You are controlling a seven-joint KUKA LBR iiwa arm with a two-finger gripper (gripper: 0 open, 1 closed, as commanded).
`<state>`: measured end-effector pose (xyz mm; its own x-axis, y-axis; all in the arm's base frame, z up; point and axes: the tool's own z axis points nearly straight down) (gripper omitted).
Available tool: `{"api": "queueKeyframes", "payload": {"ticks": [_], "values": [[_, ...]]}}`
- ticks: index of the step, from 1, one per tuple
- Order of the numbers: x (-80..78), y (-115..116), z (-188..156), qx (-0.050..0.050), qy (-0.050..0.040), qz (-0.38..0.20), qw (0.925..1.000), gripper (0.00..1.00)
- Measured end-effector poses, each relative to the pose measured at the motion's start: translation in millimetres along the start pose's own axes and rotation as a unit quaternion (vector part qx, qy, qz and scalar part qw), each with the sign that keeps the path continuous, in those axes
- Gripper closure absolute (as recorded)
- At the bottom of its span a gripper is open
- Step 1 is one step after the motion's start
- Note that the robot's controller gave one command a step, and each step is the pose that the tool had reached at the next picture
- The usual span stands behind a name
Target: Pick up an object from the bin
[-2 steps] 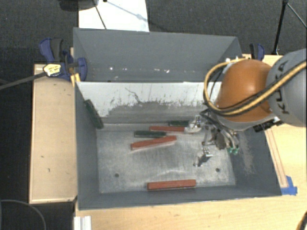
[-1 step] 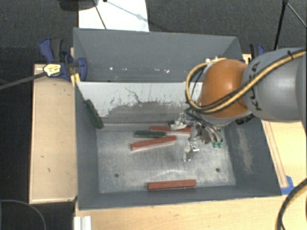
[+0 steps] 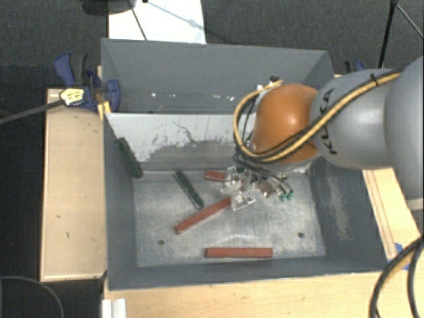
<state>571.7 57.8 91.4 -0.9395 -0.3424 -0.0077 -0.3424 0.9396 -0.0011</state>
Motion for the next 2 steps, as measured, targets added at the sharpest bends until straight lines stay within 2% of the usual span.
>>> {"api": "queueKeyframes", "payload": {"ticks": [1,2], "values": [[0.0,0.0,0.0,0.0,0.0,0.0,1.0,1.0],[12.0,-7.7,-138.3,0.0,0.0022,-0.01,1.0,1.0]]}}
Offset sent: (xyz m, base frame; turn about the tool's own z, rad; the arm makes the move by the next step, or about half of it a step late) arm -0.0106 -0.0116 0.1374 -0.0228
